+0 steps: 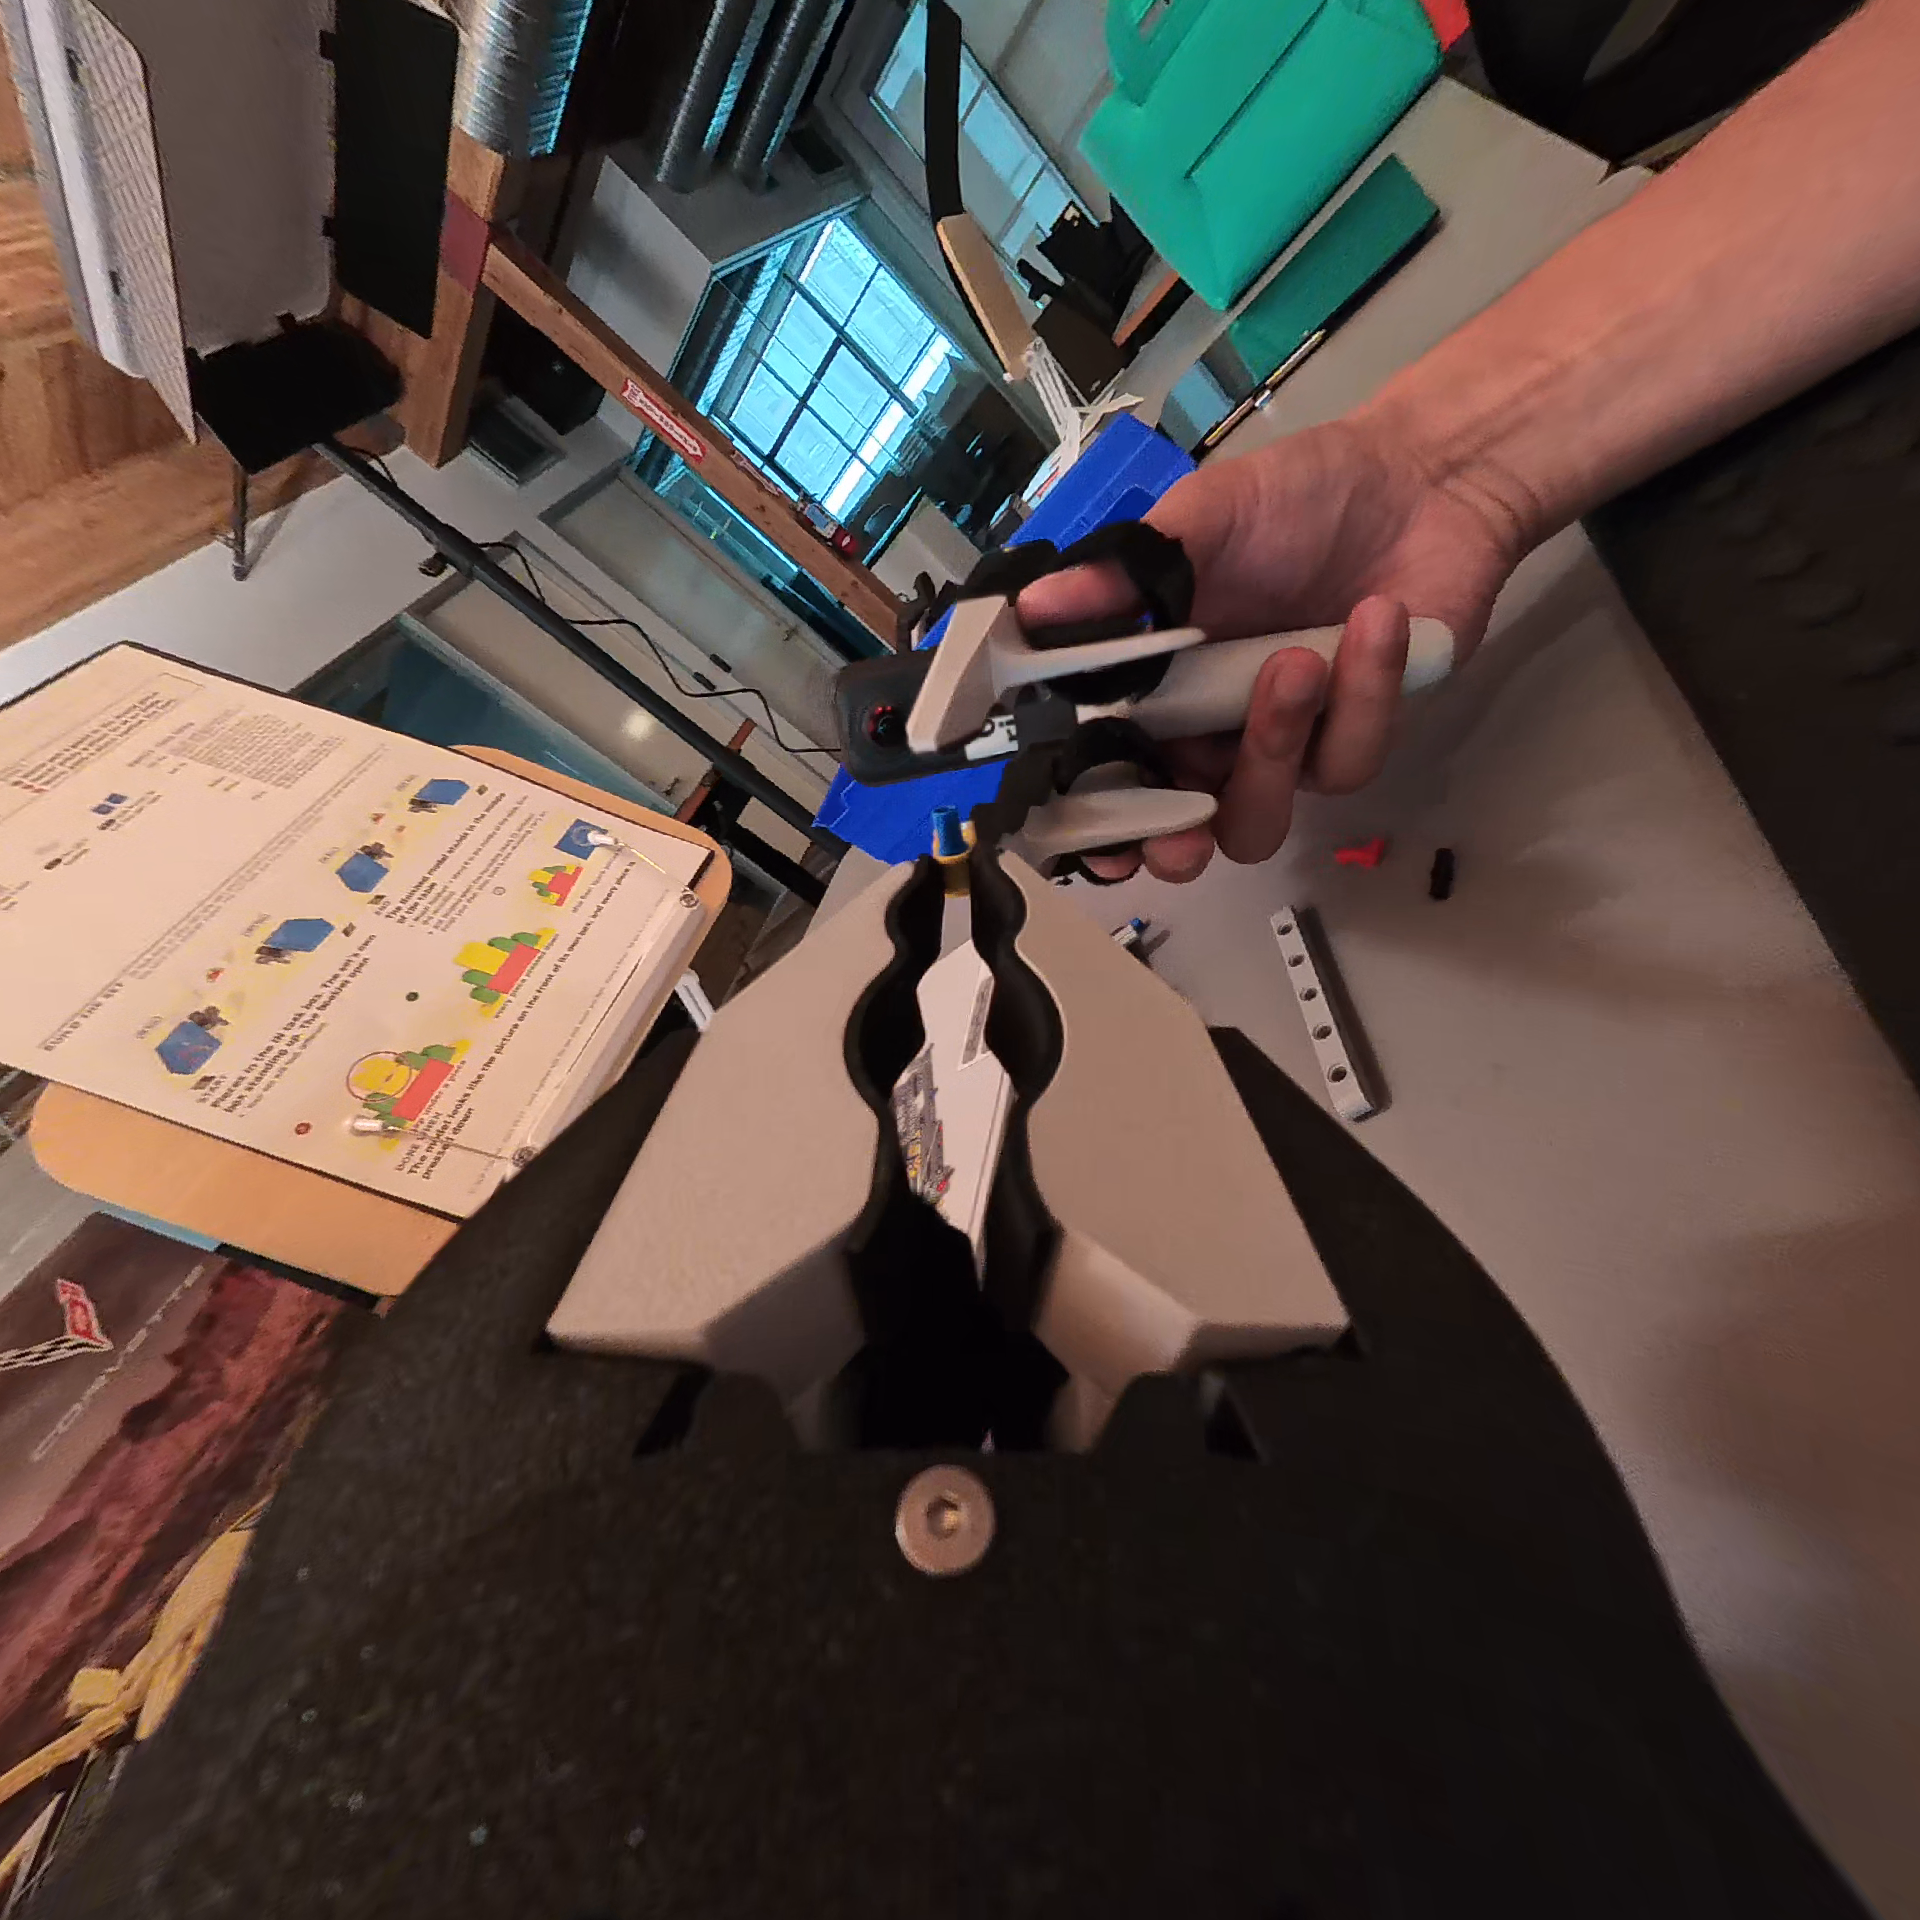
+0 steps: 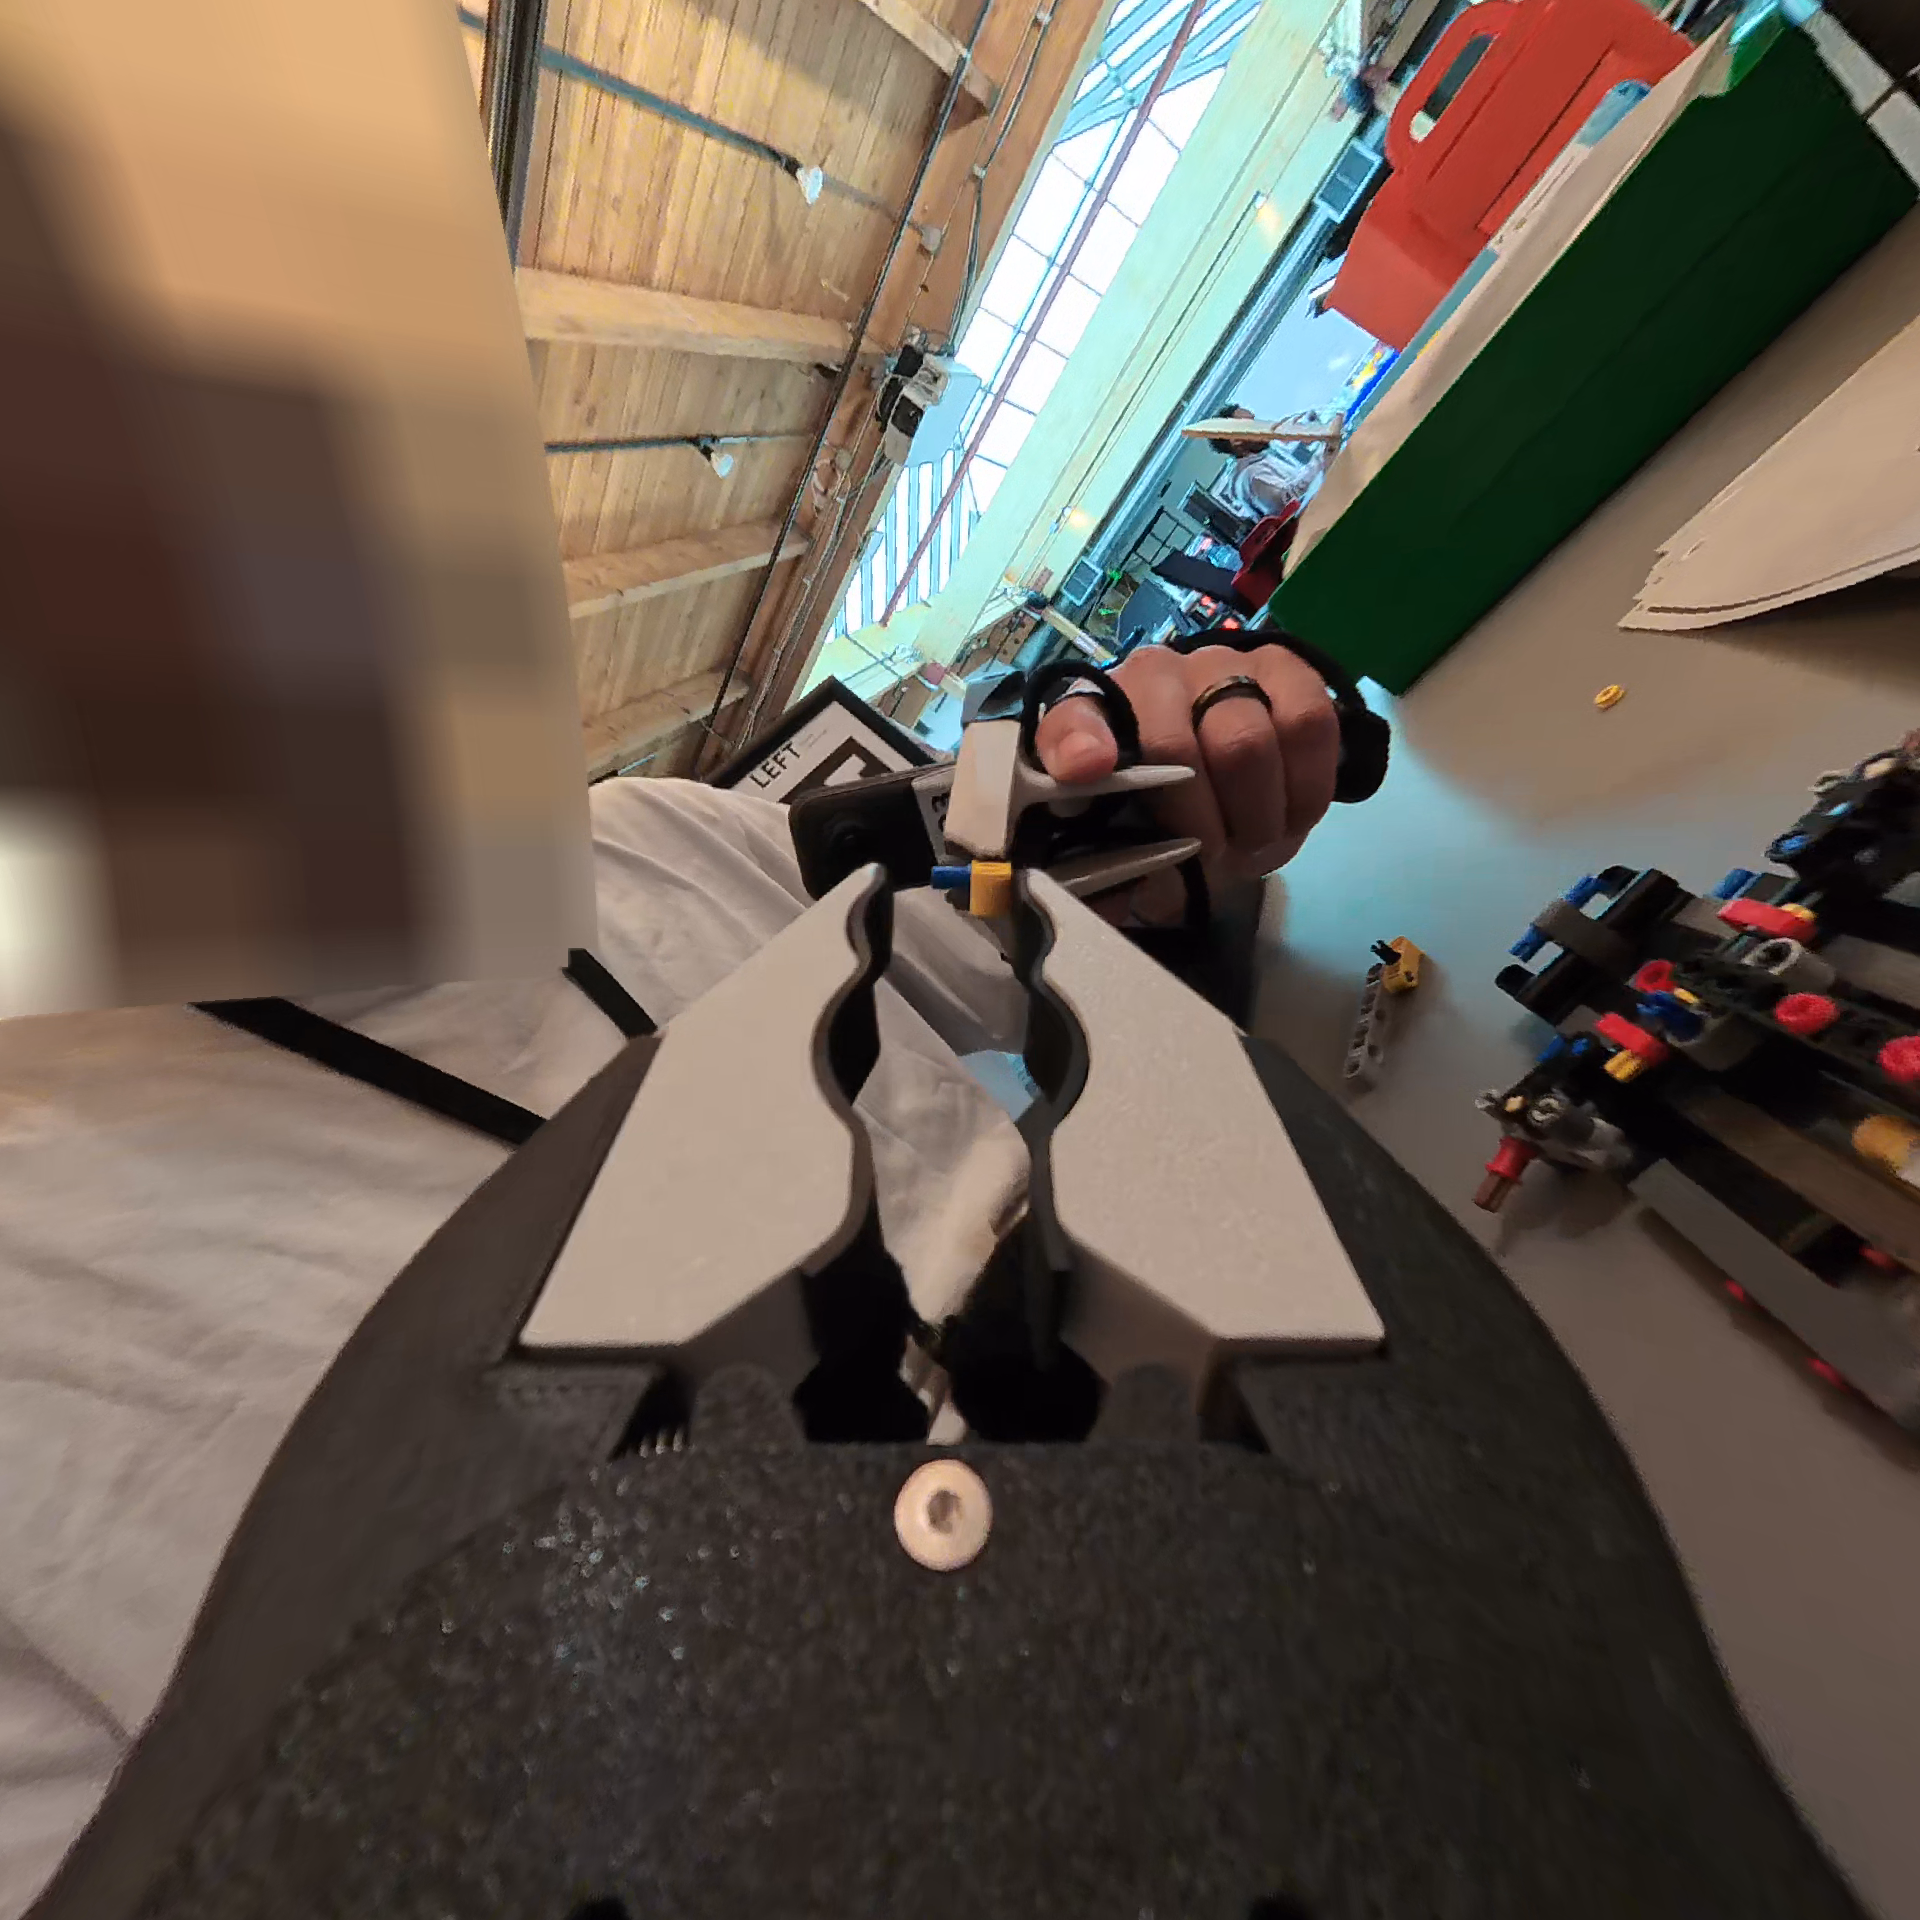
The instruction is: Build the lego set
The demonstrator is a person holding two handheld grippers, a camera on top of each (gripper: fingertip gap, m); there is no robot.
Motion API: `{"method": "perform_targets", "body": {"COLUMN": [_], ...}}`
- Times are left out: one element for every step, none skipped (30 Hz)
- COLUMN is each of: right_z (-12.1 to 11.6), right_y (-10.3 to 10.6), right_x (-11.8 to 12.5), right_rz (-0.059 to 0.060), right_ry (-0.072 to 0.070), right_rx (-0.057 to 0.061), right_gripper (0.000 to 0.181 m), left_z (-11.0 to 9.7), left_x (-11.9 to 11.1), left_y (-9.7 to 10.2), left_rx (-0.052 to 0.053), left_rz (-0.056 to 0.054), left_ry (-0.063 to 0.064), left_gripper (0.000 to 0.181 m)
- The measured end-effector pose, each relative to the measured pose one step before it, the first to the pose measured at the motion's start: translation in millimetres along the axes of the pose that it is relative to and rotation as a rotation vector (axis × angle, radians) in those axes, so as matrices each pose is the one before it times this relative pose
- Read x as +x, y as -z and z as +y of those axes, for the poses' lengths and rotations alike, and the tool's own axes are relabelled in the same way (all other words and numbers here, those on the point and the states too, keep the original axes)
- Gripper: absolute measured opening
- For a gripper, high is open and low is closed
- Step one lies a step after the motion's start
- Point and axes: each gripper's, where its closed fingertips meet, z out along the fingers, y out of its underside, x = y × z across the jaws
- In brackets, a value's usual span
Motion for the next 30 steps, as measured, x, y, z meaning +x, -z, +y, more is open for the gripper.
{"method": "perform_targets", "body": {"right_z": [-0.72,1.14,1.48,0.74,0.43,0.93,0.67,0.95,0.89,0.75,0.86,1.12,0.49,-0.62,-1.05,-0.64,-0.50,0.21,0.61,0.57,1.25,2.88,2.11,0.54,-0.68,-2.31,-6.29,-7.57,-8.31,-8.76], "right_y": [1.17,0.24,-0.11,-0.14,-0.20,-0.37,-0.41,-0.42,-0.69,-0.49,-0.49,-0.41,-0.10,0.15,0.31,0.25,0.12,0.01,-0.04,-0.19,-0.25,-0.59,-0.70,-0.15,0.01,0.32,0.95,1.35,1.57,1.90], "right_x": [0.48,0.91,1.79,1.58,0.65,-0.03,-0.46,0.27,0.43,0.45,0.64,0.00,-0.09,1.06,1.51,0.51,-0.07,-0.06,0.33,0.27,0.04,-1.13,-0.78,0.91,2.00,1.20,0.75,1.33,3.42,4.45], "right_rz": [0.0036,0.0074,0.0128,0.0113,0.0063,0.0019,-0.0017,-0.0012,-0.0008,0.0006,0.0044,0.0025,0.0004,0.0073,0.0104,0.0041,0.0003,-0.0001,0.0028,0.0053,0.0035,-0.0060,-0.0046,0.0110,0.0244,0.0263,0.0290,0.0337,0.0500,0.0580], "right_ry": [-0.0027,0.0008,0.0062,0.0057,0.0048,0.0053,0.0022,-0.0033,-0.0058,-0.0037,0.0022,0.0033,-0.0025,-0.0004,0.0018,0.0003,-0.0004,0.0004,-0.0012,0.0023,-0.0049,-0.0162,-0.0099,0.0066,0.0190,0.0300,0.0403,0.0493,0.0576,0.0588], "right_rx": [0.0042,-0.0077,-0.0085,-0.0036,-0.0034,-0.0050,-0.0029,-0.0058,-0.0039,-0.0030,-0.0057,-0.0071,-0.0029,0.0038,0.0072,0.0028,0.0034,-0.0007,-0.0037,-0.0028,-0.0060,-0.0159,-0.0107,-0.0041,0.0032,0.0100,0.0332,0.0408,0.0461,0.0518], "right_gripper": [0.020,0.019,0.015,0.012,0.009,0.008,0.008,0.008,0.008,0.008,0.007,0.007,0.007,0.007,0.006,0.006,0.006,0.006,0.006,0.006,0.006,0.006,0.006,0.006,0.006,0.006,0.006,0.006,0.006,0.006], "left_z": [0.22,-0.15,-0.35,-0.34,-0.61,-0.88,-0.59,-0.13,0.31,-0.02,-0.30,-0.24,0.10,1.29,1.86,0.91,0.18,0.06,0.15,0.39,-0.29,-1.51,-1.05,0.80,1.95,1.86,1.59,1.93,2.64,1.72], "left_x": [0.30,1.20,1.11,0.64,0.37,0.09,0.39,1.53,1.10,0.73,1.45,1.24,0.17,-0.78,-0.84,-0.89,-0.77,-0.08,0.06,0.06,0.98,1.72,1.38,0.83,-0.16,-2.44,-5.79,-6.99,-7.77,-7.73], "left_y": [-0.01,-0.02,0.09,0.08,0.19,0.34,0.20,0.05,-0.05,-0.05,-0.12,-0.01,0.19,0.07,-0.17,-0.18,-0.12,-0.07,0.23,0.22,0.50,0.94,0.81,0.37,0.08,-0.17,-1.04,-1.69,-1.92,-1.40], "left_rx": [-0.0007,0.0006,0.0017,0.0013,0.0030,0.0051,0.0038,0.0017,-0.0001,0.0003,0.0019,0.0015,0.0003,-0.0086,-0.0111,-0.0041,0.0002,0.0018,0.0017,0.0015,0.0050,0.0097,0.0048,-0.0038,-0.0049,-0.0015,-0.0007,-0.0051,-0.0080,0.0018], "left_rz": [-0.0014,0.0032,0.0036,0.0027,0.0043,0.0037,0.0052,0.0105,0.0070,0.0028,0.0085,0.0080,0.0023,-0.0034,-0.0052,-0.0075,-0.0068,-0.0002,0.0038,0.0060,0.0157,0.0217,0.0203,0.0171,0.0115,-0.0023,-0.0191,-0.0190,-0.0202,-0.0192], "left_ry": [-0.0105,-0.0113,-0.0077,-0.0019,0.0037,0.0049,0.0038,0.0022,-0.0002,-0.0023,-0.0004,0.0012,-0.0042,-0.0103,-0.0101,-0.0044,-0.0004,0.0030,0.0051,0.0071,0.0115,0.0142,0.0198,0.0269,0.0300,0.0392,0.0698,0.0977,0.1035,0.0987], "left_gripper": [0.003,0.003,0.003,0.003,0.003,0.003,0.003,0.003,0.003,0.003,0.003,0.003,0.003,0.003,0.003,0.003,0.003,0.003,0.004,0.004,0.004,0.003,0.003,0.003,0.003,0.004,0.005,0.006,0.007,0.007]}}
